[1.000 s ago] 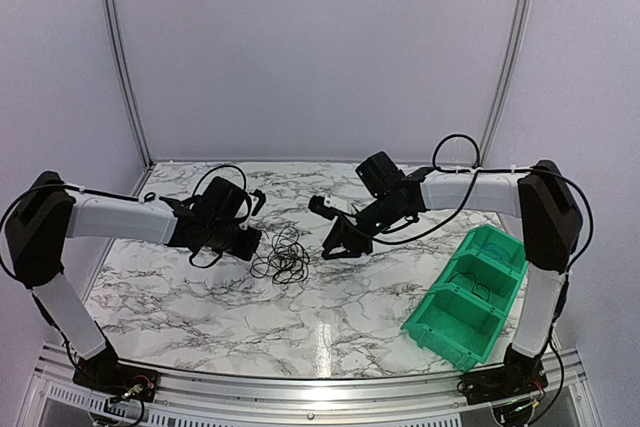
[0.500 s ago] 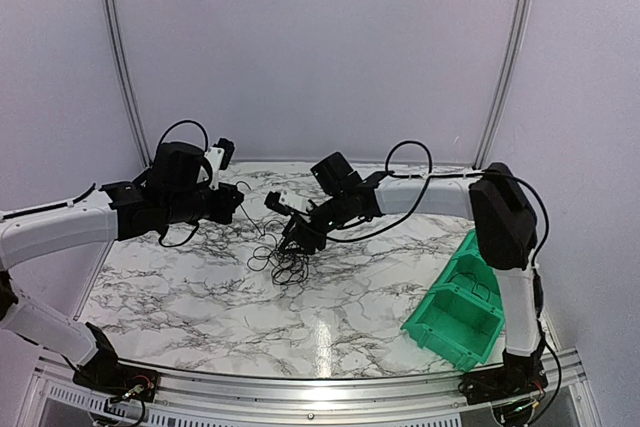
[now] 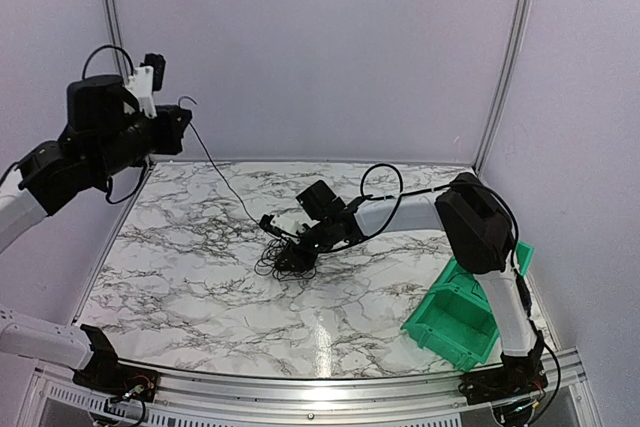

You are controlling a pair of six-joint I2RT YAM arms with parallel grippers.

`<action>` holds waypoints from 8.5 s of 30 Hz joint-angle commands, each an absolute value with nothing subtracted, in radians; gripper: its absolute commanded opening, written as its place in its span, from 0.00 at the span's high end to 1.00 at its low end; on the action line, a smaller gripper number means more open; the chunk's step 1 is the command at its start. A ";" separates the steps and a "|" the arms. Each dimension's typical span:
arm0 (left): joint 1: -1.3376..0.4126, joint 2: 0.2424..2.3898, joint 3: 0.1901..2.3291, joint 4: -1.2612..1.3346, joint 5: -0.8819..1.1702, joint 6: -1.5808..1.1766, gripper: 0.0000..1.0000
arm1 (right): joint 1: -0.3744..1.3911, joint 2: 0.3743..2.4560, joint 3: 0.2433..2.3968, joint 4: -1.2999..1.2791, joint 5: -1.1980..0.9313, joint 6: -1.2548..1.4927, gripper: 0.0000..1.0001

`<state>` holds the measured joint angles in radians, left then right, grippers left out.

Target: Untangle the cables

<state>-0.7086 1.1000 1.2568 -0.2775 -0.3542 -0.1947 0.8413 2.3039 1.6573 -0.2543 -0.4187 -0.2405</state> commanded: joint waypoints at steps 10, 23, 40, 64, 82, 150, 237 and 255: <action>-0.706 1.087 1.742 -0.318 -0.575 0.070 1.00 | 0.825 2.364 1.644 -0.271 -0.430 -0.157 0.50; -0.707 1.046 1.702 -0.319 -0.614 0.070 1.00 | 0.798 2.385 1.647 -0.273 -0.470 -0.129 0.50; -0.707 0.998 1.405 -0.312 -0.572 -0.028 1.00 | 0.769 2.249 1.743 -0.412 -0.612 -0.231 0.48; -0.706 1.007 1.246 -0.229 -0.469 -0.143 1.00 | 0.804 2.208 2.062 -0.487 -0.810 -0.025 0.33; -0.706 0.971 1.211 -0.218 -0.440 -0.186 1.00 | 0.831 2.353 2.130 -0.364 -0.823 0.172 0.93; -0.706 0.903 1.098 -0.198 -0.413 -0.204 1.00 | 0.856 2.434 2.199 -0.240 -0.966 0.206 0.95; -0.643 1.236 0.892 0.056 -0.270 -0.139 0.15 | 0.011 0.899 1.110 -1.024 -0.533 -0.575 1.00; -0.643 1.243 0.893 0.055 -0.257 -0.140 0.15 | 0.011 0.879 1.184 -1.193 -0.672 -0.675 1.00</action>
<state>-0.6422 1.2488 0.8944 0.0322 -0.2684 -0.1356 0.0181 0.8669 1.1503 -1.1378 -0.6350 -0.6430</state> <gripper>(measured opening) 0.846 0.022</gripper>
